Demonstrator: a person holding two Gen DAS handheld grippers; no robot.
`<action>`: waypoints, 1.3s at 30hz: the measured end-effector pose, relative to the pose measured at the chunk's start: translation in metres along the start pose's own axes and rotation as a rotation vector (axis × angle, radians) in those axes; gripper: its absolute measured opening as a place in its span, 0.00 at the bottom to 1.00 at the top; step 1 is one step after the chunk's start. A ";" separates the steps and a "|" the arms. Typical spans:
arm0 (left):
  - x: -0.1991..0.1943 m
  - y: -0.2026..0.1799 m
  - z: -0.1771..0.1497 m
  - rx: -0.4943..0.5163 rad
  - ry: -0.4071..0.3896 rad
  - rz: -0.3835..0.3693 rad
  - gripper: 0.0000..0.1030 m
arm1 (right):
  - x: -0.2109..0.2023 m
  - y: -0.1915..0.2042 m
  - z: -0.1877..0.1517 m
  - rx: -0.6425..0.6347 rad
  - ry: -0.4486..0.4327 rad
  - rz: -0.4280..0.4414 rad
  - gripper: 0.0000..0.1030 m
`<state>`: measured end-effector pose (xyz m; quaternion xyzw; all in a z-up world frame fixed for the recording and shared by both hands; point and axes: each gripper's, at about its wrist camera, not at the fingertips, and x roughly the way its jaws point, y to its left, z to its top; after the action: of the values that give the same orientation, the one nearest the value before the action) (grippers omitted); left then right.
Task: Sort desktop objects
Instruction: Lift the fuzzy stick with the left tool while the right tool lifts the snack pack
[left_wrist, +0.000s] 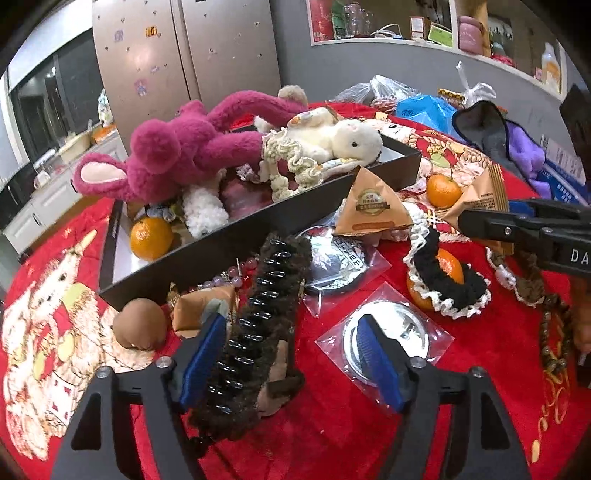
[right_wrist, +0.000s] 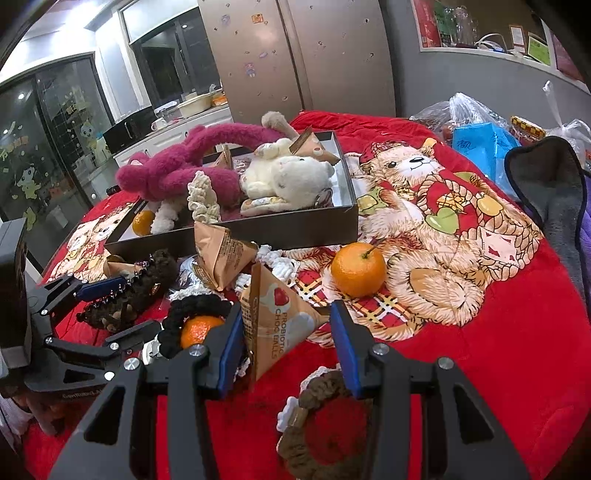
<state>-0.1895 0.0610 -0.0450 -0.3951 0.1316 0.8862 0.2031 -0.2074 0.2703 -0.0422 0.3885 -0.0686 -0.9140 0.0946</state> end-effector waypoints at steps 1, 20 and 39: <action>0.000 0.002 0.000 -0.015 0.004 0.012 0.42 | -0.001 -0.001 0.000 0.002 -0.001 0.001 0.45; -0.031 0.014 0.002 -0.098 -0.084 0.018 0.28 | -0.015 -0.002 0.005 0.005 -0.047 0.023 0.45; -0.032 0.033 0.006 -0.173 -0.097 -0.008 0.28 | -0.012 0.002 0.004 -0.011 -0.041 0.033 0.45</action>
<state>-0.1893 0.0256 -0.0148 -0.3683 0.0432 0.9115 0.1777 -0.2017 0.2708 -0.0307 0.3681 -0.0719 -0.9204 0.1105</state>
